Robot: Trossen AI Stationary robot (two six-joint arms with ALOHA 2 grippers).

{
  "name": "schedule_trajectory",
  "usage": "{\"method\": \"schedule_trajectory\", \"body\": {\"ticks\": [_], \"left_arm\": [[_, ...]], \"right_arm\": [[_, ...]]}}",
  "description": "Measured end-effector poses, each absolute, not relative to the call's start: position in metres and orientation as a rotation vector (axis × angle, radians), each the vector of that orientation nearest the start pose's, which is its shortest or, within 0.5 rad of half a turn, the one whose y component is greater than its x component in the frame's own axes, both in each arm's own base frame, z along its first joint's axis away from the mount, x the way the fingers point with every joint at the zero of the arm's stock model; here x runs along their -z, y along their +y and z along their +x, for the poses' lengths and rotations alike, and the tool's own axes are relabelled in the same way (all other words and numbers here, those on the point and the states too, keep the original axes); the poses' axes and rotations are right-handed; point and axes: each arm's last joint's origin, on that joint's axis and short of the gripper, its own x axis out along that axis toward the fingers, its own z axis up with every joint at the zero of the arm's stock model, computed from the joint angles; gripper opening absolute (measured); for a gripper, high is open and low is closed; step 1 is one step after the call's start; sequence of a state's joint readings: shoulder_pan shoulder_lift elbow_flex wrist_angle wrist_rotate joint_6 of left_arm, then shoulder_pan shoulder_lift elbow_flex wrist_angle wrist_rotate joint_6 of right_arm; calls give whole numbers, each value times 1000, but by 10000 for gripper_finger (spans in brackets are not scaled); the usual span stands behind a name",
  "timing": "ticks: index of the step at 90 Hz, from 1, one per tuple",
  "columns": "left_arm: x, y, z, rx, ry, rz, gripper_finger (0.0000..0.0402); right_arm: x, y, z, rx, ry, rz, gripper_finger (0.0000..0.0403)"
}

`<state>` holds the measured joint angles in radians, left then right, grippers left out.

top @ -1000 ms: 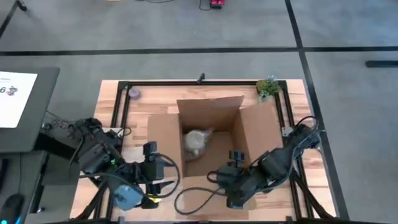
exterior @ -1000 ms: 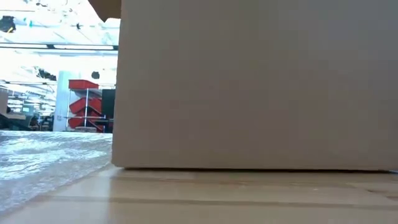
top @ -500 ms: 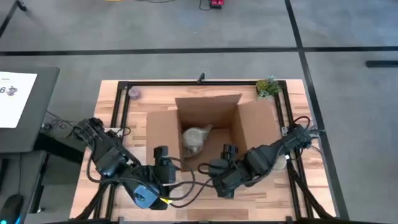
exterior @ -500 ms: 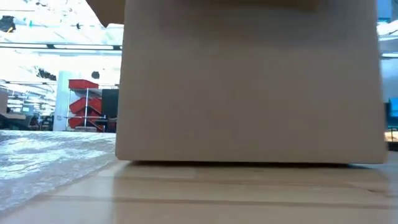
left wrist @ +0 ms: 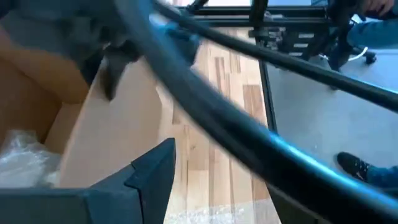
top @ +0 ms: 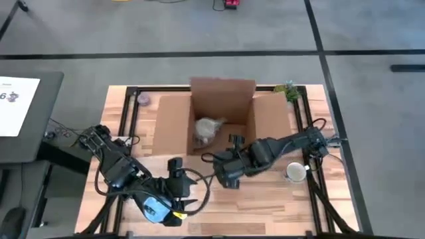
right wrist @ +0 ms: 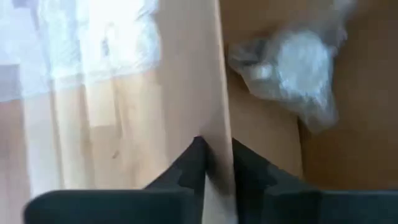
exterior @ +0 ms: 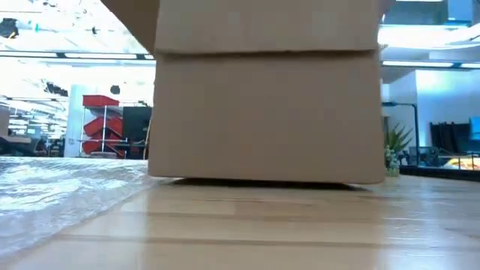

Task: Wrap mug
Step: Adjust the cardboard box, then prepare the transparent bubble wrap

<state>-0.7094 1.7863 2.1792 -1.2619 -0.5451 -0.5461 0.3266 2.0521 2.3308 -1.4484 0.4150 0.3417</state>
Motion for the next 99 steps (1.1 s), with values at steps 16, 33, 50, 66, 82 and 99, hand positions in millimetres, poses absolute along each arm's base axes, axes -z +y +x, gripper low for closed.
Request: {"method": "schedule_trajectory", "body": {"ticks": [16, 33, 50, 66, 82, 99], "left_arm": [[-439, -209, 266, -54, 725, 8, 207], [-437, -207, 264, -80, 742, 14, 207], [-436, -206, 263, -113, 739, 3, 207], [-436, -208, 261, -109, 737, 3, 207], [-436, -208, 261, -115, 734, 5, 207], [-437, -207, 261, -124, 727, 9, 207]], "right_arm": [[-377, 72, 395, 323, 1038, -107, 41], [-378, 34, 402, 338, 1046, -99, 108], [-390, 25, 395, 343, 1017, -90, 175], [-415, 37, 375, 367, 925, -106, 191], [-447, 57, 343, 353, 806, -51, 182], [-470, 108, 302, 191, 730, 42, 178]]}}
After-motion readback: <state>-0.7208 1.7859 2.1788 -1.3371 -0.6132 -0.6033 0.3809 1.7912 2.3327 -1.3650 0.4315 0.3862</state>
